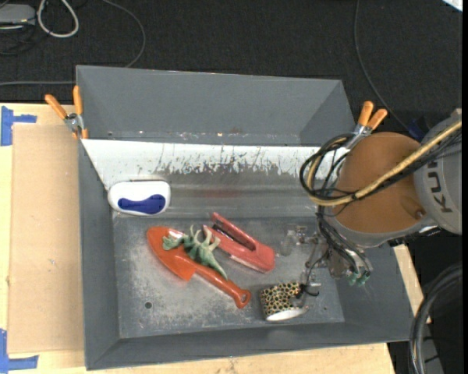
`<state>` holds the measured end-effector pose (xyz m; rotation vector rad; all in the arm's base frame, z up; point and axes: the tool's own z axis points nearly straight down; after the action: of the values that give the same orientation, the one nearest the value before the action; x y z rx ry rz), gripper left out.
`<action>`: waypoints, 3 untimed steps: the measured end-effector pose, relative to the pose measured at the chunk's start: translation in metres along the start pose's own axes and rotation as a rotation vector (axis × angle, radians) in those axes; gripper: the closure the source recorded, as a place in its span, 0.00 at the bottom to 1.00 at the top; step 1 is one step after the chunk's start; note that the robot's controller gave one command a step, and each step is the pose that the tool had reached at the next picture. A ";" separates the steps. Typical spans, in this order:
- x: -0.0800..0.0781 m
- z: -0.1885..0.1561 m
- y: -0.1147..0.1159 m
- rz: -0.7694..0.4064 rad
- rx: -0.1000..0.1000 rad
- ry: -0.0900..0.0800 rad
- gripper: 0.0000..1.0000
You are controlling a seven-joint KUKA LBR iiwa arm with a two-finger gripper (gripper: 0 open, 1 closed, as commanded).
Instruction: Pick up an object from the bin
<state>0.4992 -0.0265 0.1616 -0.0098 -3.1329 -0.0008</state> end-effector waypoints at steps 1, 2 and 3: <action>-0.002 -0.003 0.000 -0.002 0.000 -0.007 0.00; 0.014 0.082 -0.001 -0.172 -0.001 0.020 0.00; 0.000 -0.002 0.000 -0.169 0.000 -0.003 0.00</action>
Offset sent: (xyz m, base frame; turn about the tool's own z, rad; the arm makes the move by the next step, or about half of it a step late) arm -0.0146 -0.0015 -0.0916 -0.1707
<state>0.4990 -0.0262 0.1638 0.2556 -3.1260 -0.0013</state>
